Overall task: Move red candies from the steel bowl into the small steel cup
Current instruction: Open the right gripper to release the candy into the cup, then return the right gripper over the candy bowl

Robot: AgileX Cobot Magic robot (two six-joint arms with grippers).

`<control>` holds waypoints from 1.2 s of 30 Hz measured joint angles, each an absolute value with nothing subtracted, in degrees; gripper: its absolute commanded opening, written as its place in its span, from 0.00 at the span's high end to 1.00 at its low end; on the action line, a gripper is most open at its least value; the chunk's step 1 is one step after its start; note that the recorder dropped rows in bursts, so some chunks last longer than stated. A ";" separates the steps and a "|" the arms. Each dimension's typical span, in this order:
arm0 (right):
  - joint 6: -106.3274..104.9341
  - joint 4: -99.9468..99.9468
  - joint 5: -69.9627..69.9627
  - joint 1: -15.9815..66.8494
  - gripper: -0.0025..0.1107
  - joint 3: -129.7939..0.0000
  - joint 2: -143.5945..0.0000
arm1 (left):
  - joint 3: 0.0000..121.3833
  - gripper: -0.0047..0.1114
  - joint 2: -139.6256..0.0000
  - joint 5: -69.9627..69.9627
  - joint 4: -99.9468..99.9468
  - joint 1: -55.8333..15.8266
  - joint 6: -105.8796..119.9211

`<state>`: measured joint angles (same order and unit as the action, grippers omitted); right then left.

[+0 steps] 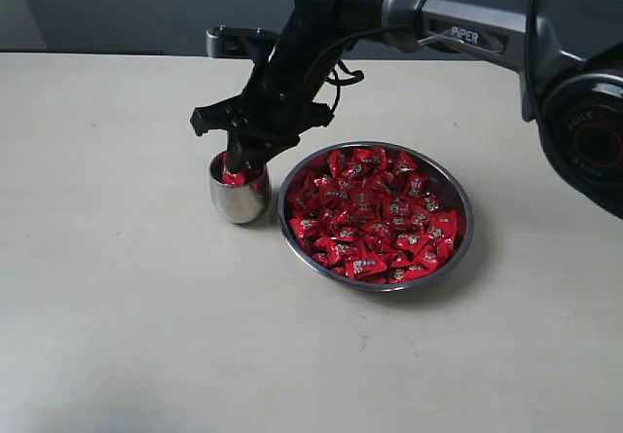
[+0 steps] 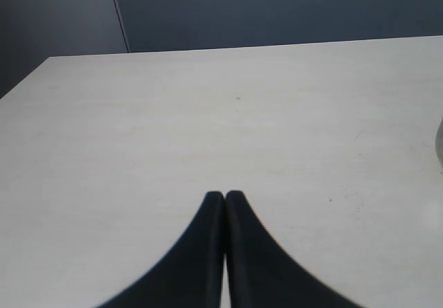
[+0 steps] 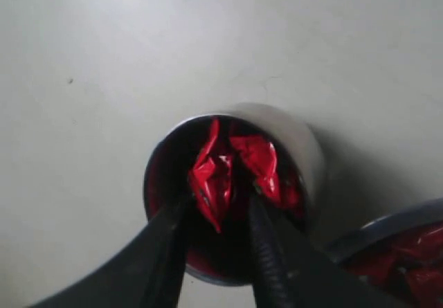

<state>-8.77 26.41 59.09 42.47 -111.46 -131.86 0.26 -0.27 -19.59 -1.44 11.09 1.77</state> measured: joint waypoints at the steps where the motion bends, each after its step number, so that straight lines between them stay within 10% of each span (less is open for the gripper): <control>1: -8.77 26.41 59.19 42.47 0.71 -111.46 -131.86 | 0.26 0.96 -0.27 -19.59 -1.44 11.09 1.77; 22: -8.01 21.44 64.09 34.13 0.72 -118.07 -121.52 | 0.26 0.96 -0.27 -19.59 -1.44 11.09 1.77; 36: -13.81 18.09 30.95 26.96 0.72 -64.36 -92.89 | 0.26 0.96 -0.27 -19.59 -1.44 11.09 1.77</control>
